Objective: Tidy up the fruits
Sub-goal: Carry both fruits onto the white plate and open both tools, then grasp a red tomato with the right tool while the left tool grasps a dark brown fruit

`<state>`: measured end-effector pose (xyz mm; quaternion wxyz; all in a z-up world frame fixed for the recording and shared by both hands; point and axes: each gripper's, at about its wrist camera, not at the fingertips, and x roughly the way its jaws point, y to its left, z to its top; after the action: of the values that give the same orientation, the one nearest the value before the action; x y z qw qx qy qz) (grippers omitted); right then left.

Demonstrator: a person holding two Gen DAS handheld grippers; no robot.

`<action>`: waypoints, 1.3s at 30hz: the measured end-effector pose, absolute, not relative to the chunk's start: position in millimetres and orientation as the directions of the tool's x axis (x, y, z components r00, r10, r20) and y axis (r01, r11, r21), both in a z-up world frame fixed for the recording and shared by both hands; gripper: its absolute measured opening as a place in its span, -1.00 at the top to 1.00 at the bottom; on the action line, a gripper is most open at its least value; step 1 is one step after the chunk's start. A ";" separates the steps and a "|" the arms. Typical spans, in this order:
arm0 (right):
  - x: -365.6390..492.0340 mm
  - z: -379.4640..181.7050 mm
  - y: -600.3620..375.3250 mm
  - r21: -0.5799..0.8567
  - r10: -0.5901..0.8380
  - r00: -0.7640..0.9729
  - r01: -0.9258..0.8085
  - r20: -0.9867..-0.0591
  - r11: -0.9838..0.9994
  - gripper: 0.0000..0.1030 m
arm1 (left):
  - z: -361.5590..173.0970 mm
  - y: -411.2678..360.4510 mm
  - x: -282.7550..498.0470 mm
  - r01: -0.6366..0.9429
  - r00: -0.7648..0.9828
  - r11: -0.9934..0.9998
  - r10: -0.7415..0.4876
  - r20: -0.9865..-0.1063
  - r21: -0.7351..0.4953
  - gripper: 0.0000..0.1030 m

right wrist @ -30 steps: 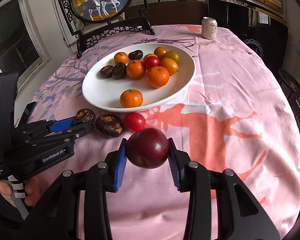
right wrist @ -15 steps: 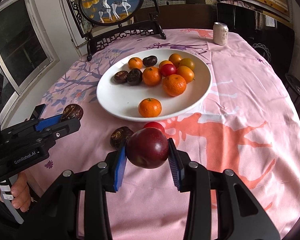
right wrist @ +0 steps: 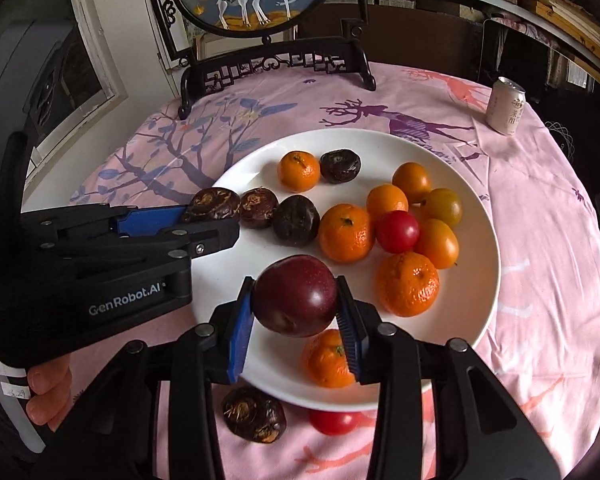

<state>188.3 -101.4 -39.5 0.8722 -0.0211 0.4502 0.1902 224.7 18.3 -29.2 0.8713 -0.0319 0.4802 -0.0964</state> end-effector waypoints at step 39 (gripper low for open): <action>92.0 -66.9 -150.9 0.095 0.226 0.596 -0.243 -0.771 0.965 -0.12 | -30.4 34.3 75.5 0.144 0.620 0.984 -0.175 -0.765 -0.109 -0.79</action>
<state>92.0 -150.9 -66.9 0.8932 -0.0100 0.4300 0.1314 75.5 34.3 -30.4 0.8998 -0.0185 0.4269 -0.0885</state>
